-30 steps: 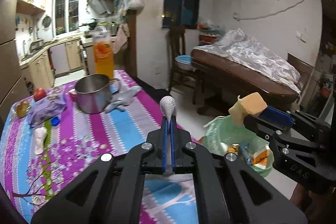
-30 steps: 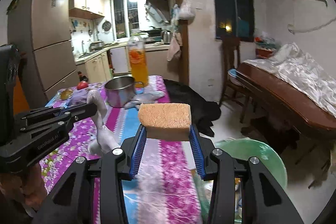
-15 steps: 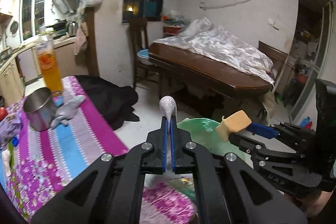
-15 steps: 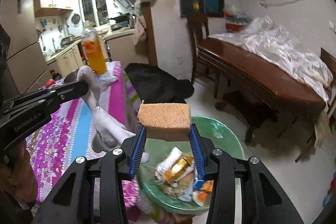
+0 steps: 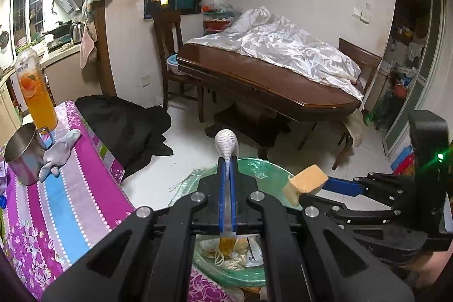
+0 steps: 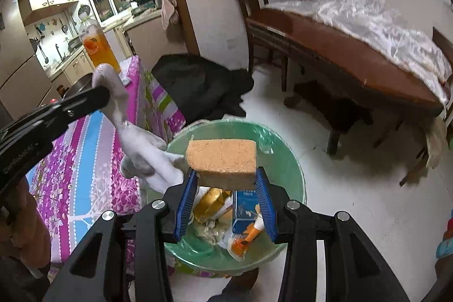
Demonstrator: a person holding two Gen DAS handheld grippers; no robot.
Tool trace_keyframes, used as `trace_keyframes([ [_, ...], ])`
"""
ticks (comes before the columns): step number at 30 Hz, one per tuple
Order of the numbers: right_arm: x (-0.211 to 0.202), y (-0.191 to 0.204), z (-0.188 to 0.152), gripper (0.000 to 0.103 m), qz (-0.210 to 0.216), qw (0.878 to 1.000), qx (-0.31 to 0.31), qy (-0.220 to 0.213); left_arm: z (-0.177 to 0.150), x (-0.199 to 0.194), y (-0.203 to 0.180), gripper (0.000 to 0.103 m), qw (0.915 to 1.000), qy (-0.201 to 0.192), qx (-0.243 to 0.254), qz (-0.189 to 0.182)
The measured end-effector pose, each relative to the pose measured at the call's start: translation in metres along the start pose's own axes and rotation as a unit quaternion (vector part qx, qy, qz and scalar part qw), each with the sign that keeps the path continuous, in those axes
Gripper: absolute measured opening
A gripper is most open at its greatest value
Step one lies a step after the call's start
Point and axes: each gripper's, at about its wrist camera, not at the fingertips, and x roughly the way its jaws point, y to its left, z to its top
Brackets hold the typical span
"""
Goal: Collect trash
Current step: 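Carry glove and sponge over the green bin, then open both tools to drop glove and sponge into the bin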
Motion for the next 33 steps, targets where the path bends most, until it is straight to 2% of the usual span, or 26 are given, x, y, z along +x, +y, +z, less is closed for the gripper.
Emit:
trace_keyframes([
  [4, 0.015, -0.01, 0.003, 0.043, 0.0, 0.999, 0.005, 0.035, 0.002, 0.005, -0.006, 0.001, 1.0, 0.005, 0.005, 0.0],
  [10, 0.025, -0.016, 0.004, 0.043, 0.005, 0.998, 0.015, 0.055, 0.006, 0.015, -0.013, 0.001, 0.9998, 0.012, 0.014, 0.004],
  [17, 0.032, -0.018, 0.003, 0.043, 0.005, 0.998, 0.014, 0.063, 0.005, 0.029, -0.015, 0.001, 0.9994, 0.03, 0.015, -0.002],
  [27, 0.036, -0.018, 0.004, 0.043, 0.006, 0.998, 0.012, 0.062, 0.004, 0.036, -0.011, 0.002, 0.9993, 0.036, 0.01, 0.003],
  [28, 0.036, -0.018, 0.004, 0.044, 0.006, 0.998, 0.012, 0.062, 0.004, 0.037, -0.01, 0.002, 0.9993, 0.037, 0.01, 0.005],
  [29, 0.037, -0.018, 0.004, 0.05, 0.005, 0.998, 0.013, 0.06, 0.004, 0.038, -0.01, 0.004, 0.9992, 0.039, 0.01, 0.008],
  [31, 0.036, -0.02, 0.003, 0.065, 0.004, 0.998, 0.017, 0.053, 0.004, 0.042, -0.008, 0.033, 0.9988, 0.047, 0.008, 0.011],
  [32, 0.034, -0.021, 0.003, 0.066, 0.002, 0.999, 0.021, 0.048, 0.004, 0.042, -0.006, 0.065, 0.999, 0.043, 0.006, 0.015],
  [33, 0.034, -0.023, 0.002, 0.066, 0.004, 0.999, 0.024, 0.047, 0.004, 0.041, -0.004, 0.078, 0.9991, 0.036, 0.007, 0.019],
])
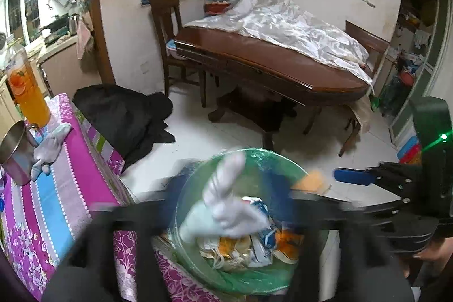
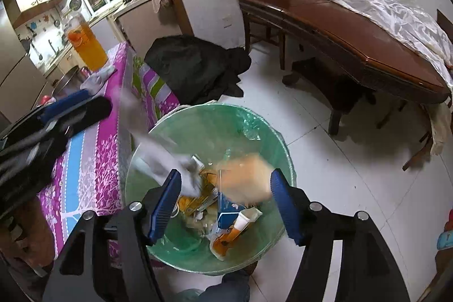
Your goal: Collect trash
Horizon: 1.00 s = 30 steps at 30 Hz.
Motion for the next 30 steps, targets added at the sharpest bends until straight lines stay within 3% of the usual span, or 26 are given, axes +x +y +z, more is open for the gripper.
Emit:
trace_keyframes([
  [12, -0.005, -0.001, -0.005, 0.066, 0.005, 1.0, 0.007, -0.01, -0.005, 0.005, 0.004, 0.078, 0.9999, 0.011, -0.007, -0.002],
  [17, -0.014, 0.004, -0.018, 0.07, 0.009, 0.999, 0.005, -0.034, -0.017, -0.002, 0.008, 0.078, 0.9999, 0.007, -0.012, 0.005],
  [22, -0.045, 0.02, -0.048, 0.074, -0.009, 0.994, -0.007, -0.112, -0.038, -0.02, 0.016, 0.082, 0.9998, -0.008, -0.007, 0.018],
  [26, -0.073, 0.04, -0.08, 0.082, -0.031, 0.982, -0.024, -0.186, -0.056, -0.043, 0.027, 0.097, 0.9987, -0.039, -0.016, 0.028],
  [30, -0.098, 0.06, -0.11, 0.088, -0.048, 0.968, -0.042, -0.245, -0.072, -0.07, 0.034, 0.097, 0.9963, -0.077, -0.023, 0.03],
])
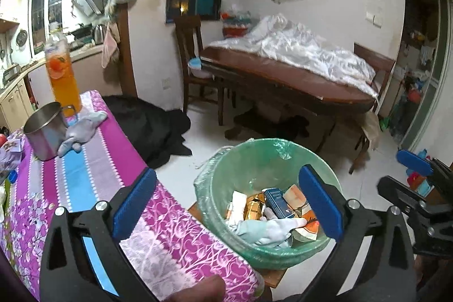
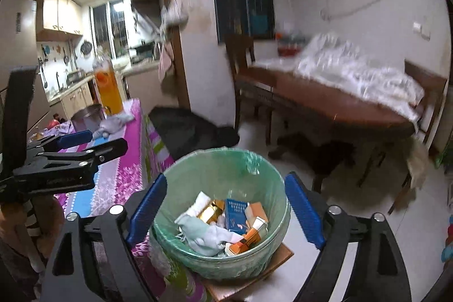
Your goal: Collect trash
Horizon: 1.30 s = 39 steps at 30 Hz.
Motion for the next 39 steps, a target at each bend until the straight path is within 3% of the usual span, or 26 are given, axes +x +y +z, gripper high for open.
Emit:
trace_keyframes([
  [4, -0.039, 0.014, -0.015, 0.097, -0.018, 0.998, -0.014, -0.061, -0.01, -0.025, 0.007, 0.097, 0.9994, -0.034, -0.006, 0.001],
  [8, -0.07, 0.023, -0.028, 0.098, -0.031, 0.995, -0.018, -0.096, -0.024, -0.048, 0.011, 0.097, 0.998, -0.061, -0.011, 0.002],
  [18, -0.111, 0.027, -0.072, 0.098, -0.039, 0.995, 0.008, -0.093, -0.061, -0.091, 0.006, 0.097, 0.9954, -0.094, -0.013, 0.009],
  [27, -0.154, 0.044, -0.108, 0.098, -0.046, 0.99, -0.002, -0.133, -0.092, -0.112, -0.01, 0.097, 0.9942, -0.107, -0.004, 0.009],
  [33, -0.179, 0.052, -0.14, 0.098, -0.059, 0.981, -0.018, -0.182, -0.112, -0.122, -0.021, 0.097, 0.9911, -0.132, -0.007, 0.008],
  [39, -0.199, 0.053, -0.157, 0.098, -0.071, 0.974, -0.011, -0.214, -0.128, -0.126, -0.032, 0.097, 0.9913, -0.131, 0.004, 0.013],
])
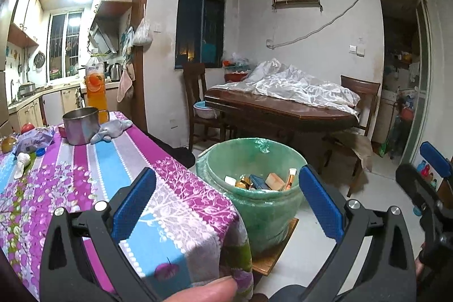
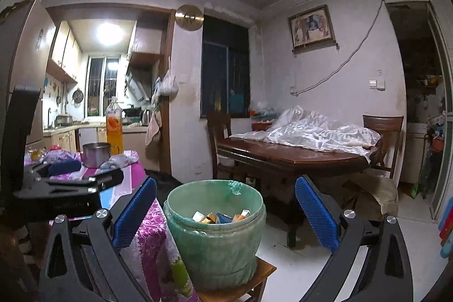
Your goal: Collect trash
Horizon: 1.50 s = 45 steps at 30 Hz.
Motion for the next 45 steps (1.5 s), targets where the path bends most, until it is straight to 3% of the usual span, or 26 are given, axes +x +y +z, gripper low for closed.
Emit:
trace_keyframes([
  [18, -0.005, -0.003, -0.009, 0.098, -0.02, 1.0, 0.014, -0.009, -0.017, -0.032, 0.0, 0.097, 0.9998, -0.017, -0.003, 0.01],
  [45, -0.007, -0.002, -0.01, 0.098, -0.018, 1.0, 0.014, -0.01, -0.017, -0.039, -0.005, 0.097, 0.9999, -0.014, 0.007, 0.001],
])
